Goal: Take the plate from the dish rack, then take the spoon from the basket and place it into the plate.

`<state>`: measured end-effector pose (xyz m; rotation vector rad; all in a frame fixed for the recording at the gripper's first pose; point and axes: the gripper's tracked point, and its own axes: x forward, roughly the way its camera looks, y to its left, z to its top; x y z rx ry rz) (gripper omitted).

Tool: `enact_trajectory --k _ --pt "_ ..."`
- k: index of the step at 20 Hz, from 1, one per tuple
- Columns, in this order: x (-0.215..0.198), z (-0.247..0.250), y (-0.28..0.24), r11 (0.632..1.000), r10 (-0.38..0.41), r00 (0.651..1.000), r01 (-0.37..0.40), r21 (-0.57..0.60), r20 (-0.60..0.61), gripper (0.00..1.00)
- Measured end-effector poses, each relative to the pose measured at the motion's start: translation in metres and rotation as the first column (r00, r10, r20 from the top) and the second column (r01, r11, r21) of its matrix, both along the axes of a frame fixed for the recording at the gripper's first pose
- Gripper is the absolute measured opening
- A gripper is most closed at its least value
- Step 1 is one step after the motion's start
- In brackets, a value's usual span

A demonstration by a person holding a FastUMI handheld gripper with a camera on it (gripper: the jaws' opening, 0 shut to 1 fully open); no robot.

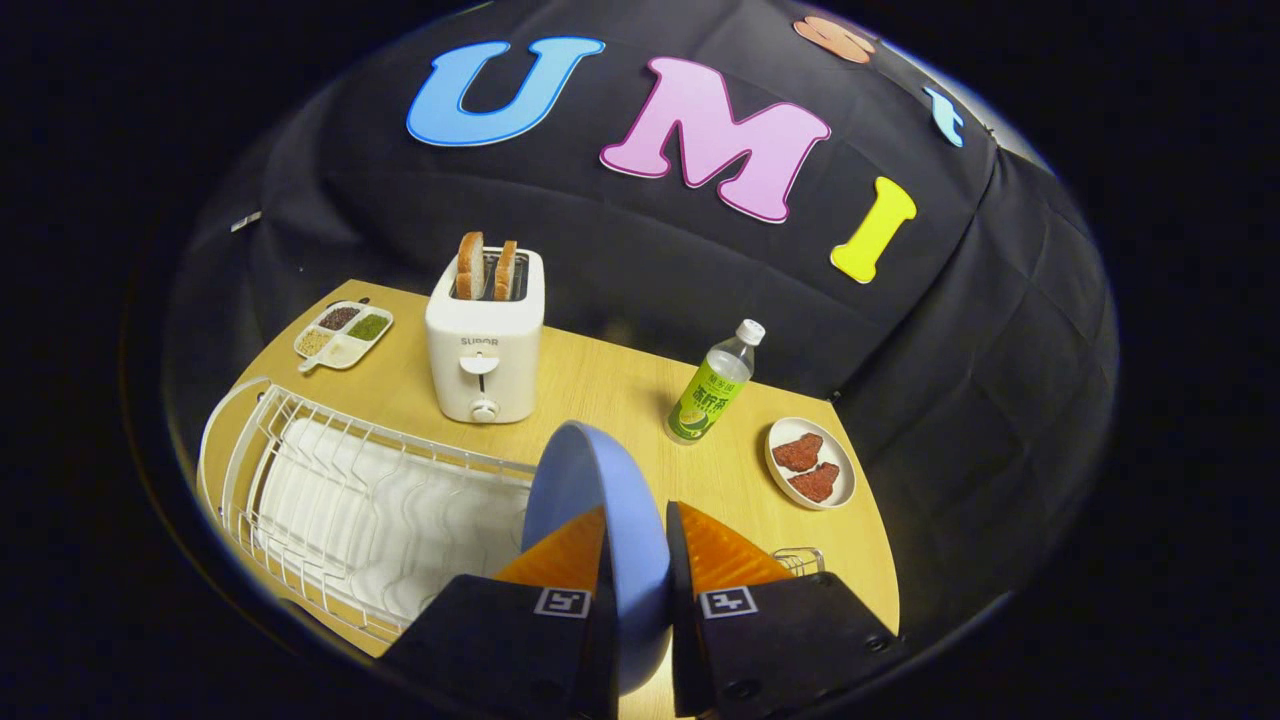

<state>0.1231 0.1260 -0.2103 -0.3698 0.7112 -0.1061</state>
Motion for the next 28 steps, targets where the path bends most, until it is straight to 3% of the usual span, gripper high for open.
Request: enact_trajectory --k 3,6,10,15,23,28 --pt "0.0 0.006 -0.008 0.996 -0.087 0.996 0.087 0.012 0.022 0.25" --pt "0.003 0.029 0.0 0.994 -0.105 0.987 0.107 -0.014 0.121 0.25" --pt "0.006 0.044 0.018 0.999 -0.048 0.988 0.047 0.014 0.149 0.24" --pt "-0.009 0.056 0.026 0.978 0.033 0.993 -0.055 0.2 0.112 0.25" --pt "-0.076 0.089 -0.029 0.914 0.089 0.991 -0.12 0.388 0.097 0.24" --pt "-0.138 0.07 -0.087 0.867 0.051 0.998 -0.065 0.494 0.042 0.25"
